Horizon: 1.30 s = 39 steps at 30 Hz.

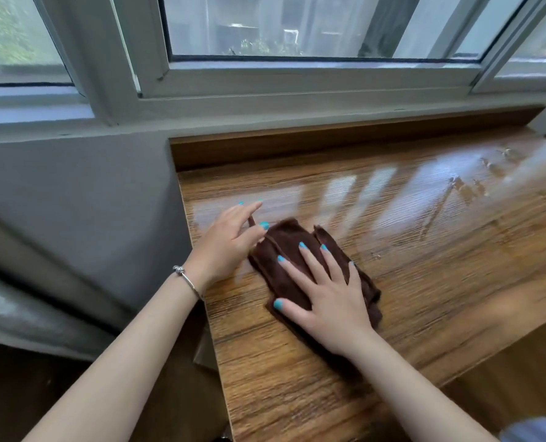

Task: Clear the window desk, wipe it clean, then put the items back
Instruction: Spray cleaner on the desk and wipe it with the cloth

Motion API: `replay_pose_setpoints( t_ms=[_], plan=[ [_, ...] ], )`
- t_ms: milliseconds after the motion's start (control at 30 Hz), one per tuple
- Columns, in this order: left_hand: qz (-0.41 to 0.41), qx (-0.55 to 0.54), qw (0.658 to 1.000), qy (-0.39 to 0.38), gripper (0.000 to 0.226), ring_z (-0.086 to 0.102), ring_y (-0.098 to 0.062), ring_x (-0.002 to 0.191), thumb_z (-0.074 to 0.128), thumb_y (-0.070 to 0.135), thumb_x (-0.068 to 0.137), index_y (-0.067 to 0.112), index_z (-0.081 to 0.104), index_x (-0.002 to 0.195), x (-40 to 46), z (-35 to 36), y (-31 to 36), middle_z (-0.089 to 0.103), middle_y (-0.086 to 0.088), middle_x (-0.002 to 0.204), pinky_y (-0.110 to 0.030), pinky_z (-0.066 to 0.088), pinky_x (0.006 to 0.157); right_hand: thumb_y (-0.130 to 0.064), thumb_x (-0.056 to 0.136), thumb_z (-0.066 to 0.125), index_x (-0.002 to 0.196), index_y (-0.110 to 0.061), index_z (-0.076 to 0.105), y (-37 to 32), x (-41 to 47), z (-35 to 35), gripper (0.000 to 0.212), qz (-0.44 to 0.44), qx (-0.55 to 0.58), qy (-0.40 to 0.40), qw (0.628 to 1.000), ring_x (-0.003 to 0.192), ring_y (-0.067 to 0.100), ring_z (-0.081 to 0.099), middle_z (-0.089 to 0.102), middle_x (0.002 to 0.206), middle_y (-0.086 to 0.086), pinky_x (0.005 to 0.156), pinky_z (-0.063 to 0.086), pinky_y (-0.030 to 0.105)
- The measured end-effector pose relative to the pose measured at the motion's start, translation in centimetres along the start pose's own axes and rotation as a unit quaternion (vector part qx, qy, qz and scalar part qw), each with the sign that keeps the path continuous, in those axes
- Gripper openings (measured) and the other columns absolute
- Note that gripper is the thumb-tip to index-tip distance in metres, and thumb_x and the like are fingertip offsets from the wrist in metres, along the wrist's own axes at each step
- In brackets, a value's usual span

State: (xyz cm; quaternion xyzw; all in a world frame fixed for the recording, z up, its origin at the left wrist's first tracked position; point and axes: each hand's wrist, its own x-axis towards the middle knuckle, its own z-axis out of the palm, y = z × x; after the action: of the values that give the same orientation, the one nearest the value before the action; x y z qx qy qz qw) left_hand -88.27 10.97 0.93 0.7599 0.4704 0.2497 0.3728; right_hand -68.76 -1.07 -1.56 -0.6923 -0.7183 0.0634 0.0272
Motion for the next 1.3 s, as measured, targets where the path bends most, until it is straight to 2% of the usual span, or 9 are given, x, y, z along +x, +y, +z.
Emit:
replay_pose_setpoints(
  t_ms=[100, 200, 367, 567, 700, 933, 1033, 1167, 1300],
  plan=[
    [-0.004, 0.000, 1.000, -0.001, 0.080, 0.023, -0.010, 0.143, 0.029, 0.068, 0.076, 0.029, 0.035, 0.146, 0.6, 0.9, 0.4, 0.036, 0.003, 0.153, -0.041, 0.019, 0.119, -0.083, 0.078, 0.039, 0.146, -0.057, 0.029, 1.3, -8.4, 0.3, 0.073, -0.073, -0.022, 0.021, 0.997, 0.147, 0.024, 0.028, 0.031, 0.160, -0.010, 0.110, 0.024, 0.058],
    [-0.001, 0.012, 1.000, 0.004, 0.080, 0.022, -0.008, 0.144, 0.028, 0.069, 0.076, 0.031, 0.034, 0.146, 1.0, 1.9, 1.2, 0.035, 0.006, 0.153, -0.038, 0.017, 0.120, -0.083, 0.077, 0.043, 0.143, -0.057, 0.037, 3.0, -9.1, -0.1, 0.071, -0.108, -0.033, 0.001, 0.994, 0.145, 0.023, 0.034, 0.036, 0.157, -0.011, 0.106, 0.025, 0.055],
    [-0.015, 0.064, 0.996, 0.058, 0.060, 0.018, -0.011, 0.145, 0.042, 0.051, 0.091, 0.026, 0.038, 0.145, 1.0, 3.0, 2.2, 0.034, 0.003, 0.153, -0.028, 0.011, 0.119, -0.085, 0.080, 0.017, 0.139, -0.072, -0.001, 5.0, 1.0, -0.8, 0.063, -0.094, 0.006, -0.044, 0.995, 0.153, 0.017, 0.002, 0.006, 0.164, -0.020, 0.118, 0.001, 0.051],
    [-0.124, 0.116, 0.972, 0.165, 0.057, 0.012, -0.012, 0.147, 0.050, 0.043, 0.096, 0.026, 0.035, 0.148, -2.2, 4.8, 2.9, 0.028, 0.005, 0.156, -0.032, 0.008, 0.121, -0.077, 0.090, 0.019, 0.151, -0.053, 0.012, 3.9, 19.2, -2.2, 0.066, -0.099, -0.035, -0.064, 0.992, 0.153, 0.022, -0.009, -0.001, 0.166, -0.012, 0.117, -0.008, 0.058],
    [-0.169, 0.112, 0.958, 0.204, 0.056, 0.015, -0.007, 0.145, 0.051, 0.043, 0.094, 0.029, 0.037, 0.146, -5.8, 6.7, 4.0, 0.031, 0.009, 0.154, -0.032, 0.011, 0.121, -0.069, 0.096, 0.022, 0.157, -0.038, 0.014, 3.3, 20.9, -2.2, 0.068, -0.139, -0.028, -0.073, 0.987, 0.153, 0.017, -0.006, -0.001, 0.166, -0.012, 0.121, -0.004, 0.054],
    [-0.176, 0.130, 0.948, 0.230, 0.049, 0.023, 0.003, 0.139, 0.055, 0.035, 0.094, 0.034, 0.043, 0.141, -5.9, 8.6, 6.3, 0.038, 0.018, 0.148, 0.009, -0.002, 0.094, -0.082, 0.085, 0.007, 0.147, -0.061, 0.001, 11.6, 8.5, -1.0, 0.066, -0.278, -0.018, -0.045, 0.959, 0.152, 0.007, -0.003, 0.003, 0.161, -0.026, 0.120, -0.006, 0.043],
    [-0.181, 0.123, 0.949, 0.226, 0.048, 0.024, 0.002, 0.139, 0.054, 0.034, 0.095, 0.033, 0.044, 0.141, -6.2, 8.5, 6.9, 0.040, 0.016, 0.146, 0.000, 0.007, 0.100, -0.082, 0.085, 0.008, 0.145, -0.065, 0.002, 12.3, 11.4, -1.6, 0.063, -0.268, -0.014, -0.059, 0.962, 0.151, 0.005, -0.003, 0.005, 0.161, -0.027, 0.120, -0.001, 0.042],
    [-0.192, 0.141, 0.942, 0.238, 0.047, 0.025, 0.003, 0.139, 0.054, 0.035, 0.094, 0.033, 0.044, 0.140, -7.3, 9.5, 7.4, 0.041, 0.017, 0.145, -0.011, 0.012, 0.109, -0.068, 0.097, 0.024, 0.153, -0.051, 0.014, 9.1, 21.7, -3.5, 0.059, -0.180, -0.009, -0.061, 0.982, 0.152, 0.012, -0.001, 0.007, 0.165, -0.017, 0.122, 0.003, 0.048],
    [-0.172, 0.174, 0.953, 0.176, 0.053, 0.017, -0.001, 0.143, 0.051, 0.040, 0.094, 0.034, 0.035, 0.145, -5.7, 11.5, 8.8, 0.033, 0.017, 0.151, -0.011, 0.005, 0.109, -0.065, 0.098, 0.023, 0.153, -0.048, 0.017, 7.9, 25.1, -3.6, 0.058, -0.160, -0.021, -0.079, 0.984, 0.152, 0.019, 0.003, 0.010, 0.165, -0.013, 0.121, 0.005, 0.052]
  ],
)
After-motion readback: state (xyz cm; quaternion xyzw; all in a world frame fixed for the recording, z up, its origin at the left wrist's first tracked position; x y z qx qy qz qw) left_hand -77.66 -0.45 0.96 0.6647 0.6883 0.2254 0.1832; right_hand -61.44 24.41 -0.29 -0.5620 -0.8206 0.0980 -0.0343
